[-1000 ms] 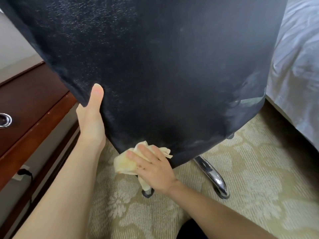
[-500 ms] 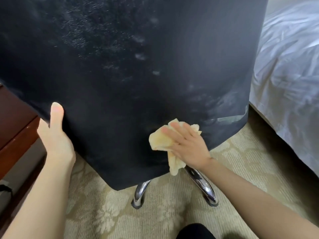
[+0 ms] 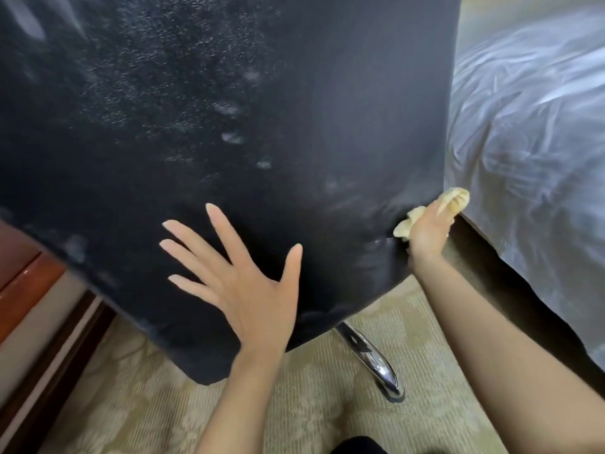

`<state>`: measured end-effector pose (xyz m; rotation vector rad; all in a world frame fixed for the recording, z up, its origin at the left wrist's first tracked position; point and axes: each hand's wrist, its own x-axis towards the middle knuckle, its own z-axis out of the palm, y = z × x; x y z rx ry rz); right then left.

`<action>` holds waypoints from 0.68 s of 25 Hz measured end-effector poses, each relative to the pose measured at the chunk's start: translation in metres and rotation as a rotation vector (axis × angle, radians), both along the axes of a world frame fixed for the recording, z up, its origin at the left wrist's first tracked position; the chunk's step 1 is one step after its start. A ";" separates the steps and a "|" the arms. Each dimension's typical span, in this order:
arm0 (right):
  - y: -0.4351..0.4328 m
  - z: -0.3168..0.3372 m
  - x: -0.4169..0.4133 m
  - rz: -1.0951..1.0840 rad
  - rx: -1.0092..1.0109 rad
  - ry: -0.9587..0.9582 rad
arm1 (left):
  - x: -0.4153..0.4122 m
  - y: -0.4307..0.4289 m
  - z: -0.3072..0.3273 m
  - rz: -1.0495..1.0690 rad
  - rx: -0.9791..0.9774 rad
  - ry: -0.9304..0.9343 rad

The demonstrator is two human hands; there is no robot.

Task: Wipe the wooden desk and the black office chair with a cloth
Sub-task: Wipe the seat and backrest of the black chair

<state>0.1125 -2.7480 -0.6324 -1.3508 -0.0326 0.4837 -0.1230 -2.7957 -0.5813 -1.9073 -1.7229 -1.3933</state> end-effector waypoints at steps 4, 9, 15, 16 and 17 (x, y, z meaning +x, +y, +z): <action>-0.002 0.034 -0.064 -0.055 0.096 -0.537 | 0.014 0.002 -0.007 -0.085 -0.089 -0.013; -0.005 0.043 -0.134 0.061 -0.076 -1.603 | 0.007 0.009 -0.010 -0.238 -0.026 -0.146; -0.016 -0.014 -0.094 0.156 0.139 -2.181 | -0.007 0.013 -0.010 -0.247 -0.049 -0.157; -0.014 -0.014 -0.084 0.161 0.142 -2.148 | -0.009 0.014 -0.010 -0.252 -0.046 -0.153; -0.013 -0.016 -0.074 0.151 0.146 -2.099 | -0.011 0.015 -0.010 -0.259 -0.047 -0.151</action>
